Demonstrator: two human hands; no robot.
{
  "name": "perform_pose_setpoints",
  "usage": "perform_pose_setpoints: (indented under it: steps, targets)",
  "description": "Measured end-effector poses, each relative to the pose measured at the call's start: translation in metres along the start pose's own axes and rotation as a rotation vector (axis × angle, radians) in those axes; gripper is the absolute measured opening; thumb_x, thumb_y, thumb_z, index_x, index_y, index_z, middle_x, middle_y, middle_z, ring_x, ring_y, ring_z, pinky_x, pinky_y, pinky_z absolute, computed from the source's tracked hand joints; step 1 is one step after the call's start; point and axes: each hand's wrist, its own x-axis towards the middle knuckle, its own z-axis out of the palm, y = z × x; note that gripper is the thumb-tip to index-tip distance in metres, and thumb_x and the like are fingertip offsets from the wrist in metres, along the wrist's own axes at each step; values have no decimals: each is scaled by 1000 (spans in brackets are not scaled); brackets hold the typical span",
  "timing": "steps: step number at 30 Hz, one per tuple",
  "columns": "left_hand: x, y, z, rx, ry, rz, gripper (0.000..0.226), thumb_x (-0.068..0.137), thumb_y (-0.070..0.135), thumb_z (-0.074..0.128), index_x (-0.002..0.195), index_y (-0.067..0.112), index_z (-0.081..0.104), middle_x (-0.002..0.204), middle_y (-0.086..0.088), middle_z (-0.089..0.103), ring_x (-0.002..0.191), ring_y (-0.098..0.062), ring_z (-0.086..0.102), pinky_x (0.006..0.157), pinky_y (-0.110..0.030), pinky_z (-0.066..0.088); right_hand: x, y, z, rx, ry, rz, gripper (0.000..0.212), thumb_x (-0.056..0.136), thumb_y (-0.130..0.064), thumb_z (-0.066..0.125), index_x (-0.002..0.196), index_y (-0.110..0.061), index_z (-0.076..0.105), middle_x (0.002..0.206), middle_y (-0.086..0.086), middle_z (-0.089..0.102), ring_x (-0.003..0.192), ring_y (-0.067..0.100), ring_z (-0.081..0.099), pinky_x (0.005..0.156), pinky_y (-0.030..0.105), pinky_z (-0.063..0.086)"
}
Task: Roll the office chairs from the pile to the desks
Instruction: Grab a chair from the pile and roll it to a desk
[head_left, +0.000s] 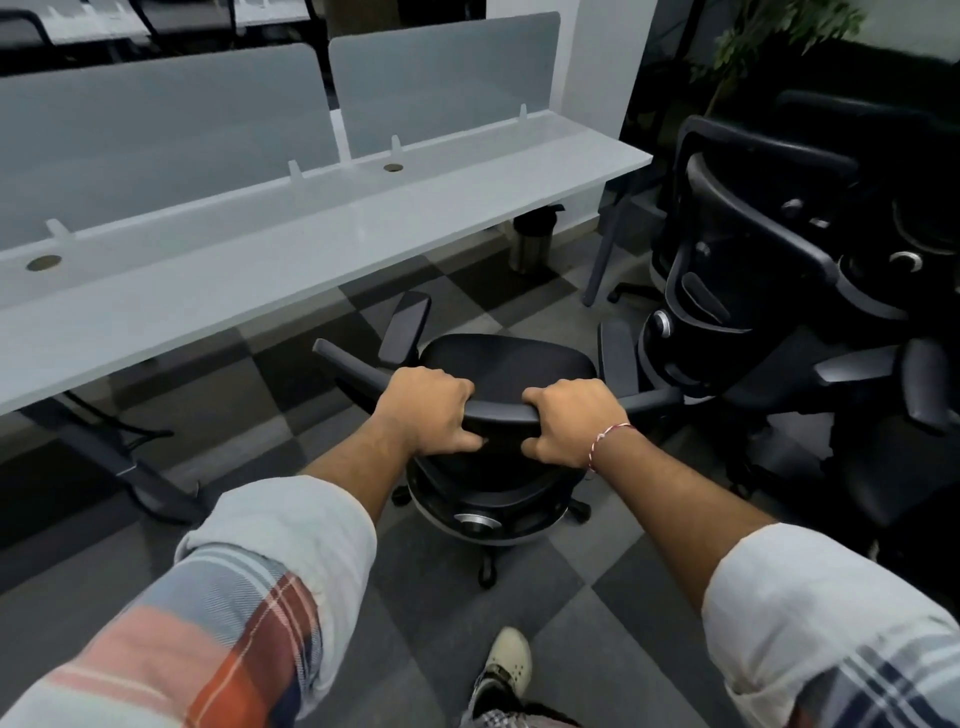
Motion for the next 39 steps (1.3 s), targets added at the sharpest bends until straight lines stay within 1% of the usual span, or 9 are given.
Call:
perform_pose_setpoints:
  steps: [4, 7, 11, 15, 20, 24, 29, 34, 39]
  targets:
    - [-53, 7, 3, -6, 10, -24, 46, 73, 69, 59, 74, 25, 46, 61, 10, 44, 64, -16, 51, 59, -31, 38, -35, -35, 5, -20, 24, -41, 34, 74, -55, 60, 88, -28, 46, 83, -2, 64, 79, 26, 63, 62, 32, 35]
    - [-93, 12, 5, -4, -5, -59, 47, 74, 70, 59, 76, 24, 48, 61, 10, 43, 64, -16, 52, 58, -31, 36, -59, -60, 6, -34, 38, -78, 36, 75, -57, 58, 93, -26, 51, 82, -3, 64, 77, 25, 63, 61, 32, 34]
    - [-147, 23, 7, 4, -10, -119, 47, 73, 69, 60, 77, 23, 48, 61, 9, 41, 65, -18, 52, 57, -31, 34, -89, -92, 10, -45, 47, -132, 39, 76, -59, 56, 94, -24, 50, 80, -4, 62, 73, 24, 62, 59, 32, 34]
    - [-195, 35, 8, 11, -12, -183, 48, 73, 70, 59, 75, 24, 48, 59, 9, 41, 62, -17, 50, 55, -30, 33, -114, -115, 11, -41, 60, -201, 40, 76, -60, 55, 88, -26, 40, 79, -4, 62, 71, 24, 62, 58, 32, 35]
    - [-252, 58, 9, 27, 6, -279, 49, 72, 69, 58, 68, 24, 37, 57, 8, 42, 58, -16, 50, 51, -29, 29, -142, -139, 12, -44, 68, -302, 41, 77, -61, 54, 88, -25, 38, 80, -4, 61, 70, 23, 61, 58, 32, 39]
    - [-289, 81, 8, 26, 2, -376, 50, 71, 68, 58, 66, 25, 32, 57, 8, 41, 58, -17, 49, 52, -29, 30, -162, -151, 11, -43, 63, -381, 41, 78, -61, 55, 89, -25, 38, 82, -4, 61, 72, 23, 61, 60, 32, 44]
    - [-326, 109, 5, 32, -14, -494, 47, 72, 68, 58, 73, 24, 42, 60, 9, 41, 61, -16, 48, 54, -29, 32, -182, -163, 9, -54, 61, -481, 43, 79, -62, 56, 92, -23, 43, 81, -4, 58, 73, 23, 61, 61, 34, 47]
    - [-368, 138, 4, 29, -23, -621, 45, 72, 67, 58, 75, 23, 46, 61, 9, 46, 66, -17, 59, 53, -29, 34, -203, -180, 10, -87, 82, -620, 44, 79, -63, 55, 91, -24, 37, 85, -2, 61, 75, 25, 62, 59, 32, 39]
    - [-411, 160, 3, 25, -26, -733, 44, 72, 65, 58, 75, 23, 47, 59, 9, 43, 65, -17, 59, 52, -29, 30, -224, -205, 9, -102, 95, -739, 45, 79, -63, 55, 99, -22, 50, 85, -2, 62, 75, 24, 63, 59, 32, 40]
